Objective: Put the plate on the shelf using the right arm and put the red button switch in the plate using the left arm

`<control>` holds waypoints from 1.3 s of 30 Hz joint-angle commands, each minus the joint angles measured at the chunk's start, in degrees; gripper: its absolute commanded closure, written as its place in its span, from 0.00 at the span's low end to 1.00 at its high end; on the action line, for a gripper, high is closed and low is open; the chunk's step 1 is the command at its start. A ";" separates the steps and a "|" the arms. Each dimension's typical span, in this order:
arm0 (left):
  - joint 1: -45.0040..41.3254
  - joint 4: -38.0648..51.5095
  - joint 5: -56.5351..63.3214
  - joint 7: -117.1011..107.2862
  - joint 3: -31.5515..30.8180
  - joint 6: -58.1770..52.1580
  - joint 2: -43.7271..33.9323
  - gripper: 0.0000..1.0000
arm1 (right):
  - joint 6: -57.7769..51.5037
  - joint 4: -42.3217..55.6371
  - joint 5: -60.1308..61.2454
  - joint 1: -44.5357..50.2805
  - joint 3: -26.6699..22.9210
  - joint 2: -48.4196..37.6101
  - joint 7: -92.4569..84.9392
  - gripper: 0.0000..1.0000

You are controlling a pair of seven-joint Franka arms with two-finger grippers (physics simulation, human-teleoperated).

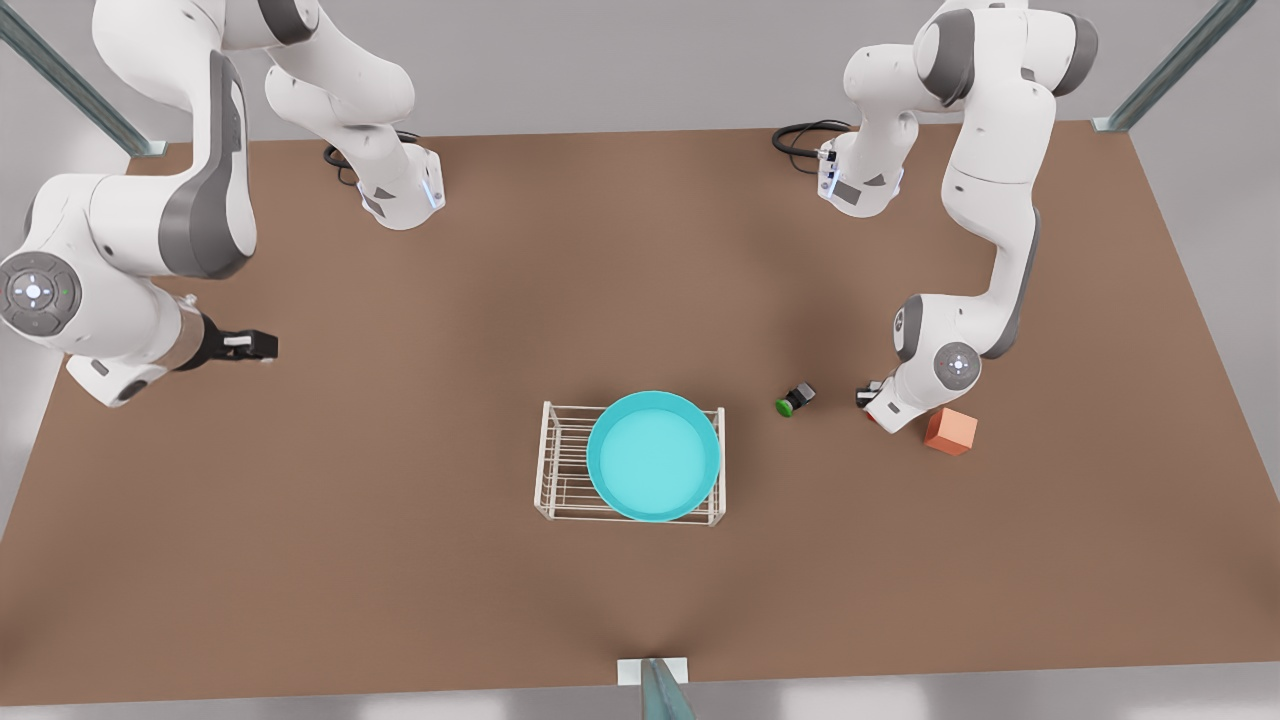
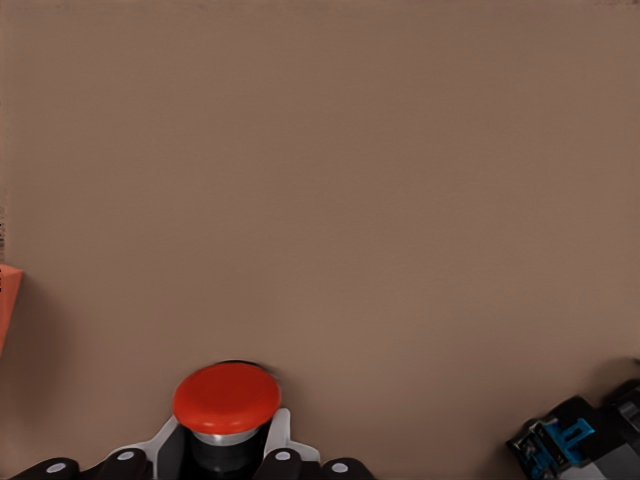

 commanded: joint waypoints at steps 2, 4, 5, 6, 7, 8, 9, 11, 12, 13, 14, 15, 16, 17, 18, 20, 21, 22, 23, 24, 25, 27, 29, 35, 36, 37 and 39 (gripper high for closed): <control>0.00 0.03 -0.01 -0.19 0.01 -0.29 -0.09 0.50 | -0.47 -0.09 -0.21 0.00 0.00 -0.17 -2.65 0.00; 0.00 0.03 -0.01 -0.27 0.01 -0.46 -0.17 0.50 | -0.12 -1.06 -0.92 0.00 -0.09 -1.05 -1.86 0.00; 0.00 0.03 -0.09 -0.27 0.01 -0.82 -0.17 0.50 | -0.12 -1.50 -0.92 0.00 -0.09 -1.58 -1.86 0.00; 0.00 0.11 -0.09 -0.27 0.01 -0.82 -0.17 0.51 | -0.12 -1.76 -0.92 0.00 -0.09 -2.02 -1.77 0.00; 0.00 0.12 -0.09 -0.27 0.01 -0.82 -0.26 0.52 | 0.05 -2.20 -1.00 0.00 -0.09 -2.63 -1.77 0.00; 0.00 0.12 -0.01 -1.07 0.01 -0.82 -0.26 0.52 | 0.76 -2.99 -0.83 0.00 -0.70 -2.55 -1.69 0.00; 0.00 0.20 -0.09 -1.07 0.01 -0.82 -0.44 0.52 | 0.14 -2.90 -0.92 0.09 -0.79 -1.06 -1.77 0.00; 0.00 0.29 -0.09 -1.24 0.10 -0.90 -1.05 0.52 | 0.23 -2.20 -0.48 0.09 -0.71 -0.52 -1.77 0.00; 0.00 0.73 -0.09 -2.38 0.19 -1.95 -1.23 0.52 | 0.67 -1.50 0.05 0.18 -0.62 -0.35 -1.77 0.00; 0.00 1.34 -0.09 -2.65 0.19 -3.45 -1.93 0.52 | 2.16 -1.06 0.14 0.18 -0.62 -0.35 -1.77 0.00; -0.44 2.22 -0.09 -4.32 0.19 -5.12 -2.46 0.52 | 4.36 -0.97 0.23 0.61 -0.44 -0.52 -1.25 0.00; -0.53 3.45 -0.09 -5.11 0.19 -6.79 -2.99 0.52 | 4.45 -0.97 -0.39 0.70 -0.44 -0.61 -0.90 0.00; -0.79 3.81 -1.41 -5.28 0.19 -7.49 -3.87 0.52 | 4.27 -0.80 -0.65 0.70 -0.35 -0.61 -0.98 0.00; -0.88 5.03 -2.20 -6.77 0.19 -8.55 -3.95 0.52 | 4.27 -0.79 -0.65 0.70 -0.35 -0.61 -0.98 0.00; -0.97 5.91 -2.38 -9.59 0.10 -9.08 -5.18 0.52 | 4.27 -0.53 -1.00 0.70 -0.27 -0.79 -1.25 0.00; -3.08 6.53 -2.38 -15.65 0.01 -9.08 -7.03 0.52 | 3.66 0.52 -0.56 0.35 -0.53 -0.88 -2.04 0.00; -4.31 6.44 -2.38 -20.04 -0.07 -9.25 -8.52 0.52 | 3.66 0.61 -0.48 0.35 -0.53 -0.88 -2.04 0.00; -5.27 6.53 -2.29 -23.30 -0.16 -10.31 -9.31 0.52 | 3.48 0.61 -0.48 0.35 -0.53 -0.88 -2.04 0.00; -6.15 6.53 -2.38 -25.06 -0.25 -10.40 -9.84 0.52 | 3.48 0.61 -0.48 0.35 -0.53 -0.88 -2.04 0.00; -7.38 6.53 -2.38 -27.95 -0.25 -10.57 -10.72 0.52 | 3.31 0.61 -0.48 0.35 -0.53 -0.88 -2.13 0.00; -8.70 7.23 -2.38 -31.38 -0.25 -12.41 -11.95 0.52 | 3.22 0.61 -0.65 0.35 -0.53 -0.88 -2.13 0.00; -9.85 11.89 -2.38 -37.09 -0.77 -19.18 -13.18 0.52 | 3.22 1.05 -0.83 0.26 -0.62 -0.88 -2.30 0.00; -10.90 14.53 -3.17 -42.37 -2.36 -20.15 -13.45 0.52 | 3.22 1.05 -0.83 0.18 -0.62 -0.88 -3.00 0.00; -21.80 29.02 -2.12 -61.26 -2.71 -25.77 -6.77 0.52 | 2.78 1.40 -0.83 0.09 -0.71 -0.88 -3.09 0.00; -22.06 33.67 -1.94 -63.81 -4.02 -28.58 -4.14 0.52 | 2.16 1.40 -0.83 0.09 -0.71 -0.88 -3.70 0.00; -22.15 37.72 1.12 -68.46 -5.43 -29.99 -0.80 0.52 | 2.16 1.40 -0.83 0.18 -0.71 -0.88 -3.88 0.00; -23.73 44.76 3.95 -75.33 -6.49 -29.91 5.71 0.52 | 2.16 1.40 -0.83 0.09 -0.71 -0.88 -3.88 0.00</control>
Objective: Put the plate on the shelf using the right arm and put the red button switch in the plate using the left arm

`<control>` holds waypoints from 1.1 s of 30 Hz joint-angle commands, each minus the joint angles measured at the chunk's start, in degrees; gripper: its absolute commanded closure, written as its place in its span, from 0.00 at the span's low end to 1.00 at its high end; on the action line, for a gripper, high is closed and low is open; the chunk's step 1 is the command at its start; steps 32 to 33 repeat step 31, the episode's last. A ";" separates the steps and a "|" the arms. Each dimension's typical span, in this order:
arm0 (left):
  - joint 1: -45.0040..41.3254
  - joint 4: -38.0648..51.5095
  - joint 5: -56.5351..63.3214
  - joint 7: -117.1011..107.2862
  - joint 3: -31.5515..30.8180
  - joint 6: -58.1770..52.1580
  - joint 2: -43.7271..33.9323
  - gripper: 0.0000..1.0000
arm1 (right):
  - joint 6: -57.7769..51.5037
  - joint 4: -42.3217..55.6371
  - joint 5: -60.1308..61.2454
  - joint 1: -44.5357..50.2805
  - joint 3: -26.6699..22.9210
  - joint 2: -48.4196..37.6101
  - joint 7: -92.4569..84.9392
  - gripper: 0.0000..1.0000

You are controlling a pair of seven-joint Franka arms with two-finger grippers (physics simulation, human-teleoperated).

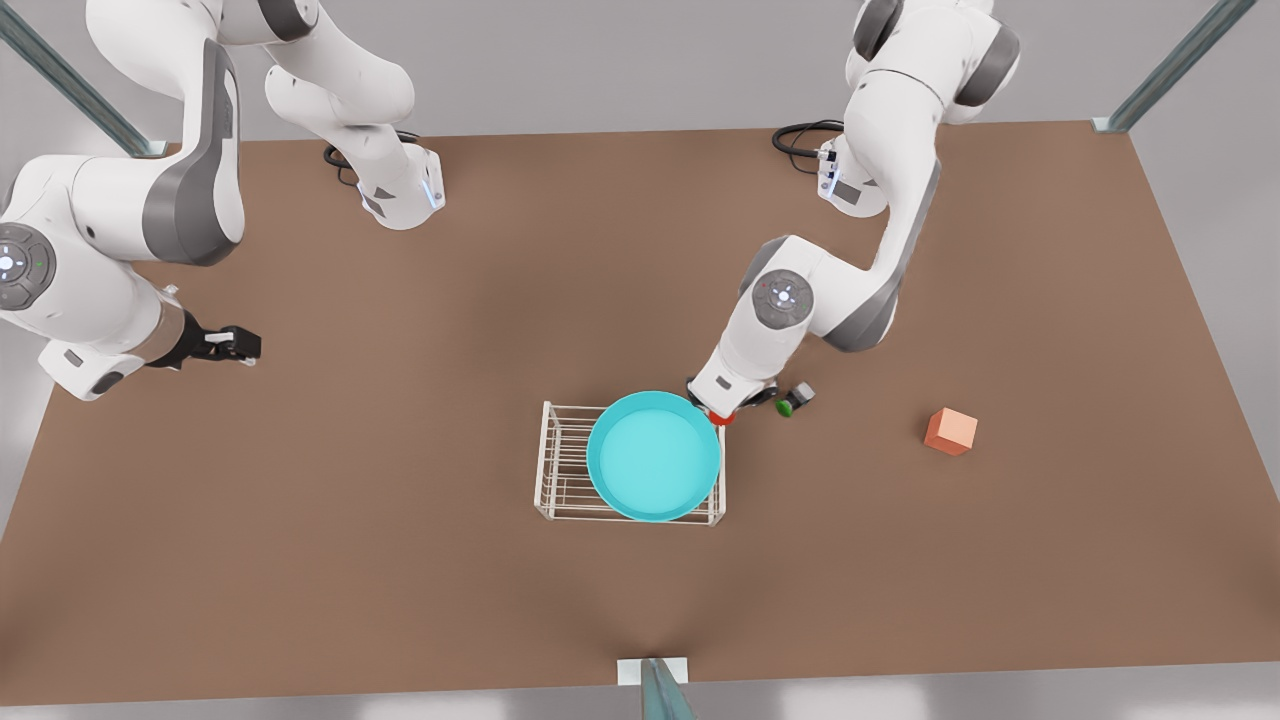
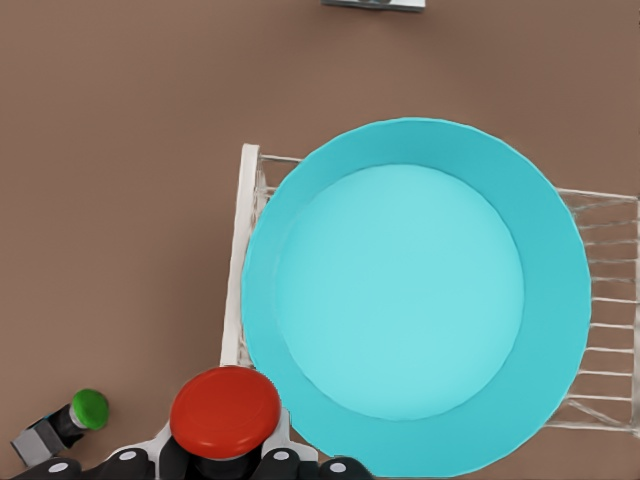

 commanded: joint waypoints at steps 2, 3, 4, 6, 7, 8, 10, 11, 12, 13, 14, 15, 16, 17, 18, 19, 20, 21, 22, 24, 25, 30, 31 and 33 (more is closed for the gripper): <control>-1.43 9.05 3.40 -42.35 -0.34 -4.57 6.63 0.52 | -0.48 0.03 0.03 -0.01 -0.01 -0.06 -1.55 0.00; -1.43 10.98 3.32 -42.26 -0.34 -4.48 8.04 0.52 | -0.48 0.03 0.03 -0.01 -0.01 -0.06 -1.55 0.00; -1.35 13.62 3.32 -42.26 -0.34 -3.96 9.62 0.52 | -0.57 0.03 0.12 -0.10 -0.09 -0.06 -2.34 0.00; -1.35 16.88 3.32 -42.26 -0.17 -3.69 11.82 0.52 | -0.66 0.03 0.12 -0.10 -0.18 -0.15 -3.05 0.00; -1.35 16.61 3.93 -42.26 -0.08 -3.78 11.91 0.49 | -0.66 0.03 0.12 -0.10 -0.09 -0.06 -3.05 0.00; -1.35 16.17 4.63 -42.26 -0.08 -3.78 11.91 0.15 | -0.66 0.03 0.12 -0.10 -0.09 -0.06 -3.05 0.00; -1.35 16.17 5.07 -42.09 -0.08 -4.40 11.47 0.00 | -0.57 0.03 0.12 -0.10 -0.09 -0.06 -3.05 0.00; -1.26 16.17 5.16 -42.00 -0.08 -4.75 11.30 0.00 | -0.57 0.03 0.12 -0.10 -0.09 -0.06 -3.05 0.00; -0.21 16.17 6.04 -41.38 0.01 -9.04 9.89 0.00 | -0.66 0.03 0.12 -0.10 -0.09 -0.06 -3.05 0.00; 2.95 16.26 5.95 -36.13 0.10 -16.68 6.03 0.00 | -0.57 0.11 0.12 -0.10 -0.09 -0.06 -3.05 0.00; 7.17 16.88 5.95 -21.81 0.10 -26.80 1.90 0.00 | -0.66 0.47 0.03 -0.10 -0.09 -0.06 -3.14 0.00; 11.22 16.70 5.95 -5.63 0.01 -33.04 -2.23 0.00 | -0.66 0.55 -0.06 -0.10 -0.09 -0.06 -3.05 0.00; 14.82 16.17 5.78 9.83 0.01 -34.54 -5.58 0.00 | -0.66 0.55 -0.06 -0.10 -0.09 -0.15 -3.05 0.00; 18.07 14.86 5.78 28.29 0.01 -35.95 -8.39 0.00 | -0.83 0.55 -0.06 -0.10 -0.09 -0.15 -3.05 0.00; 18.52 11.61 5.69 37.80 1.15 -36.12 -11.29 0.00 | -1.01 0.55 -0.06 -0.10 -0.09 -0.15 -3.05 0.00; 18.43 8.36 5.86 37.81 1.15 -35.77 -14.01 0.00 | -1.01 0.55 -0.06 -0.10 -0.09 -0.15 -2.79 0.00; 18.17 8.26 6.04 37.90 1.15 -36.04 -14.02 0.00 | -1.01 0.55 -0.06 -0.01 -0.09 -0.06 -2.78 0.00; 18.17 8.96 6.04 37.81 0.89 -37.00 -13.05 0.00 | -1.01 0.55 -0.06 -0.01 -0.09 -0.06 -2.70 0.00; 18.34 9.67 6.04 37.63 0.89 -37.00 -13.05 0.00 | -1.01 0.55 -0.06 -0.01 -0.09 -0.06 -2.61 0.00; 18.43 10.28 6.04 37.37 0.89 -36.39 -12.96 0.00 | -1.01 0.55 -0.06 -0.01 -0.01 -0.06 -2.43 0.00; 18.52 10.28 6.04 37.37 0.89 -36.48 -13.05 0.00 | -1.01 0.55 -0.06 -0.01 -0.01 -0.06 -2.52 0.00; 17.90 11.25 5.86 36.49 0.10 -36.48 -13.05 0.00 | -1.01 0.64 -0.06 -0.01 -0.09 -0.15 -2.43 0.00; 17.99 11.25 5.86 36.49 0.10 -36.48 -13.05 0.00 | -1.01 0.56 -0.06 -0.01 -0.09 -0.15 -2.34 0.00; 17.99 11.25 5.86 36.49 0.10 -36.48 -13.05 0.00 | -1.01 0.56 -0.06 -0.01 -0.09 -0.15 -2.34 0.00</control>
